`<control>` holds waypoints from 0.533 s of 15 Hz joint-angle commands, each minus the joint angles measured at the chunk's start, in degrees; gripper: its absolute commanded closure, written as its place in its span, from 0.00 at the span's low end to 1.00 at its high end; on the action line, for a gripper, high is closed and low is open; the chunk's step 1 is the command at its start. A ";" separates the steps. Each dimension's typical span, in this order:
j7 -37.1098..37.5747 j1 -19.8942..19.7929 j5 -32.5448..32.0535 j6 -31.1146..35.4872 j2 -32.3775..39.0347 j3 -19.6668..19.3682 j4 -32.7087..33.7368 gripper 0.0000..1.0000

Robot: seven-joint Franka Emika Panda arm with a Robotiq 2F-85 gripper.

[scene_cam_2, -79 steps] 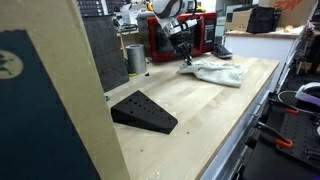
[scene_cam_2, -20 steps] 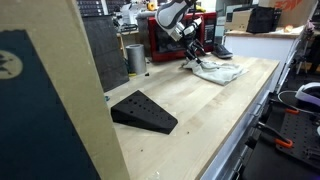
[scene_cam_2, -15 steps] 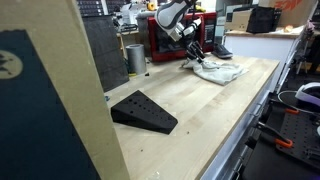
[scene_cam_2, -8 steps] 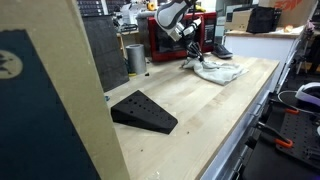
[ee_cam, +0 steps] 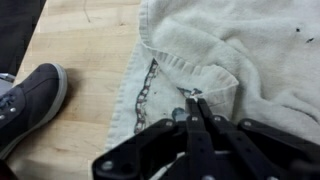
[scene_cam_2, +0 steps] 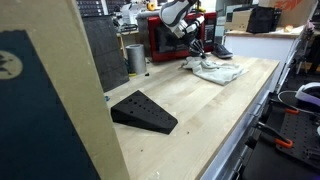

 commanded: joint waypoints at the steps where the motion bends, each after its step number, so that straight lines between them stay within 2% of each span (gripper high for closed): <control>1: 0.79 -1.02 -0.06 0.69 1.46 -0.94 3.90 0.99; 5: 2.25 -1.31 -0.14 4.28 3.56 -1.26 6.98 0.99; 8: 5.15 -0.03 -1.51 7.75 4.42 -1.97 7.79 0.99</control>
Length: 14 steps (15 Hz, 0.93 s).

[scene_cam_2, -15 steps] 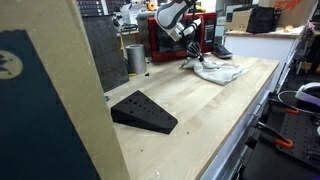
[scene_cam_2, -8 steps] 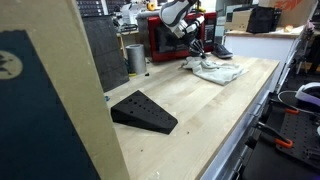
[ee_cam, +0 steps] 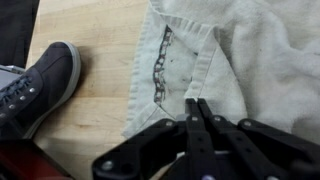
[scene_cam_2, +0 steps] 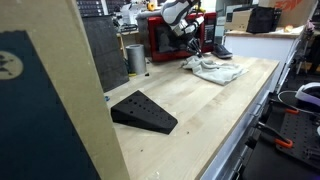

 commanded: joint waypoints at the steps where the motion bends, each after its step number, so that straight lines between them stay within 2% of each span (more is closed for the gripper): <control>1: 3.41 1.95 -2.47 4.45 1.63 -1.46 2.72 0.99; 7: 3.88 5.11 -13.24 12.87 -3.06 -3.36 -4.66 0.99; 14: 2.87 4.17 -28.10 25.33 -9.66 -4.45 -17.39 0.99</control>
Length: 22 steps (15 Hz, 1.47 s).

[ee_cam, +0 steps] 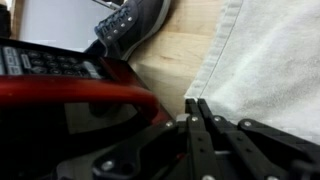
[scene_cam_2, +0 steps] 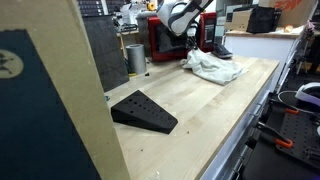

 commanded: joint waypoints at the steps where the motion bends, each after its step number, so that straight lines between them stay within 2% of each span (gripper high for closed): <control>1: -0.52 -1.52 -6.30 6.72 -4.47 -0.89 -6.30 0.71; 2: 0.18 -1.81 -7.34 7.83 -5.14 -0.71 -7.37 0.71; 3: 0.72 -2.23 -7.72 8.84 -5.72 -0.36 -8.16 0.65; 5: 0.61 -3.14 -5.56 10.06 -7.28 0.91 -9.53 0.50; 10: -3.37 -5.10 4.01 9.59 -11.49 4.12 -11.70 0.12; 12: -7.43 -5.85 8.63 9.35 -13.50 5.02 -12.53 0.00; 17: -13.89 -5.89 14.04 5.03 -15.84 4.00 -15.21 0.00; 22: -19.26 -8.98 17.93 0.32 -18.13 3.99 -19.15 0.00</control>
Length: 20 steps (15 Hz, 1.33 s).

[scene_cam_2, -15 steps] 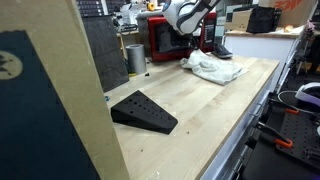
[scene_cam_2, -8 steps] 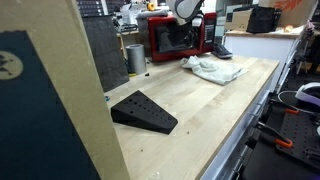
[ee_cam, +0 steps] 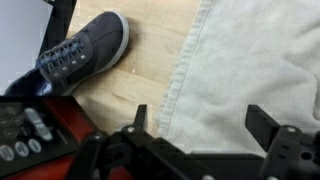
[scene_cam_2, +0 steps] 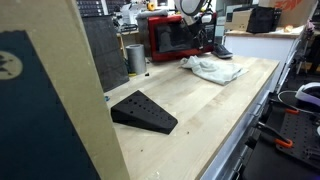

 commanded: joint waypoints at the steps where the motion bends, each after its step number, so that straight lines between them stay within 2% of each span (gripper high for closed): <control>1: -5.25 -2.75 4.87 -1.63 -5.11 0.39 -5.56 0.00; 7: -10.41 -5.16 10.17 -1.15 -11.71 0.22 -13.47 0.00; 13: -9.43 -3.50 9.22 -0.40 -16.33 0.64 -22.94 0.00; 20: -8.53 -1.74 7.52 -0.94 -17.35 0.85 -28.53 0.00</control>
